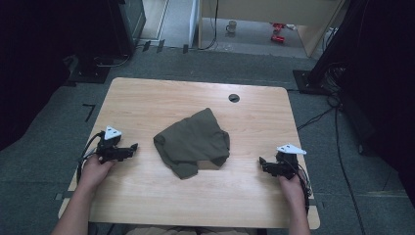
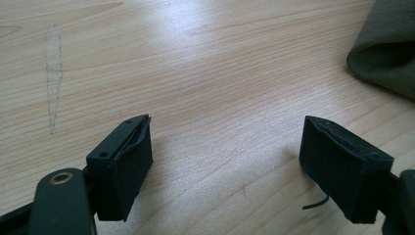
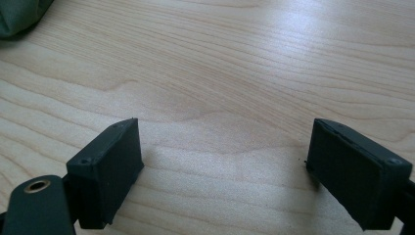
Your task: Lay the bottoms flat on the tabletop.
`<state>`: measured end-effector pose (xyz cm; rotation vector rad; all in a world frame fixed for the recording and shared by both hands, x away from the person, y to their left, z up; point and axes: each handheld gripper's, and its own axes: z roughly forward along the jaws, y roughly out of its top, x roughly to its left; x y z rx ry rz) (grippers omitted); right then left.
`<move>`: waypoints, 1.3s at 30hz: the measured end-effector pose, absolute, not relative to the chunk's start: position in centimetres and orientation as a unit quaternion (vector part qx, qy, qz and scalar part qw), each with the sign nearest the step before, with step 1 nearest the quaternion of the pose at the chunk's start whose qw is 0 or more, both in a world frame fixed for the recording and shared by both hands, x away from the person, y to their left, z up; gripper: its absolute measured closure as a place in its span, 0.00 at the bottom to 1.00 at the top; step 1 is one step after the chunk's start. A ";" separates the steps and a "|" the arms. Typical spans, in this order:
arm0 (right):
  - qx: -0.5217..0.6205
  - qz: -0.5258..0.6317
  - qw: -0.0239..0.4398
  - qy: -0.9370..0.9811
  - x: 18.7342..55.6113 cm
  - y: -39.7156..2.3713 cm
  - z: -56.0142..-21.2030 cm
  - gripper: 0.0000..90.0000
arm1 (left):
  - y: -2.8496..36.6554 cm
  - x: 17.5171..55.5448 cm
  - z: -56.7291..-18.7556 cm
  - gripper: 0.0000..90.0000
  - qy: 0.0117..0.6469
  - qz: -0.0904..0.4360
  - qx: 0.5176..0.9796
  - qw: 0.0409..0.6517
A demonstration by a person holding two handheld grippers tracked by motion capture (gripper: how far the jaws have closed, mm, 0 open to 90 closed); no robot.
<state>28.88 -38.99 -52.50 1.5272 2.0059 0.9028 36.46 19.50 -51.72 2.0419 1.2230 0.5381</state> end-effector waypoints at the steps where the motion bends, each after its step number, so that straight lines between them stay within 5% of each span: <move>1: 0.555 0.328 0.230 0.729 28.9 -39.0 -52.5 0.14 | 19.5 36.5 -51.7 0.22 0.471 0.207 0.786 0.344; 17: 0.565 0.324 0.234 0.722 28.7 -38.7 -52.5 0.14 | 19.1 36.9 -51.6 0.18 0.473 0.203 0.790 0.332; 20: 0.568 0.324 0.236 0.719 28.7 -38.6 -52.5 0.14 | 19.2 36.9 -51.0 0.31 0.471 0.191 0.794 0.334; 25: 0.567 0.325 0.235 0.720 28.6 -38.6 -52.4 0.18 | 19.3 36.7 -49.2 0.35 0.449 0.178 0.793 0.370; 39: 0.549 0.331 0.214 0.737 28.7 -37.6 -51.7 0.30 | 14.9 35.9 -45.7 0.35 0.373 0.151 0.825 0.397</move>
